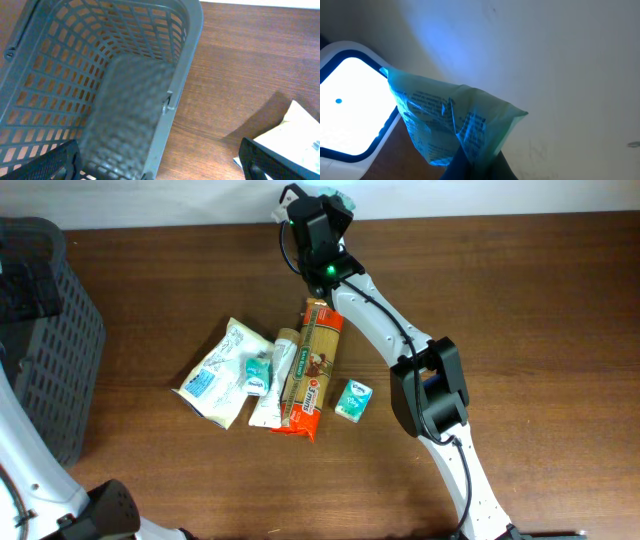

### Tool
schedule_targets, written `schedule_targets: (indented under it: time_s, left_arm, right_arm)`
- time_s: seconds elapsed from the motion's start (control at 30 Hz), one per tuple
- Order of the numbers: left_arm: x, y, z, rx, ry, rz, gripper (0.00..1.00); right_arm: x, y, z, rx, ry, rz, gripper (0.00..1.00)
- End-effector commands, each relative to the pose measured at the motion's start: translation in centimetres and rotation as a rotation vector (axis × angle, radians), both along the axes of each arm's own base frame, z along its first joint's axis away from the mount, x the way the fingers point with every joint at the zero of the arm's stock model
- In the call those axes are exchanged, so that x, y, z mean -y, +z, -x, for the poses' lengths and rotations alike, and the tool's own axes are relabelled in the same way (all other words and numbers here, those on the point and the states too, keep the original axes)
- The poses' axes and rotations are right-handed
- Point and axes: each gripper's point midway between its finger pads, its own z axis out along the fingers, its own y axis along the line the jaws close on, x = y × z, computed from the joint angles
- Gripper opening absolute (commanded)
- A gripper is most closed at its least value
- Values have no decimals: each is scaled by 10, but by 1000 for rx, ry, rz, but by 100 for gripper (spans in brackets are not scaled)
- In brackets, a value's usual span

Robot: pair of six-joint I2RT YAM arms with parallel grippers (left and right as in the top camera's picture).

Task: Scan the item barcode
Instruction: 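Carry the soap bar to the white scanner and hold it in front, then move the soap bar to the right side and release it on the table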

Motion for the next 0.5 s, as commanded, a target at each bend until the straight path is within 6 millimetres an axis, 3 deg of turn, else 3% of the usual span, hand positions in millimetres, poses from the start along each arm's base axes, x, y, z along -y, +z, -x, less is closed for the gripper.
schedule_targets:
  time_s: [0.0,0.1,0.23,0.3,0.37,0.47]
  left_arm:
    - [-2,0,1,4,14,11,99]
    - [-2,0,1,5,14,11,99]
    - [-2,0,1,4,14,11,99]
    - [-2,0,1,5,14,11,99]
    - [-2,0,1,5,14,11,99]
    - [-2,0,1,4,14,11,99]
  right_arm:
    - [0,14,-1,26,5,-14,4]
    - [0,18,0,36,-2,-37,4]
    - [6,57,12,71,-26,-149,4]
    - [14,88,32,50,-46,-282,4]
    - [10,102,56,-42,2,-401,4]
    - [3,124,113,-272,98,-713,4]
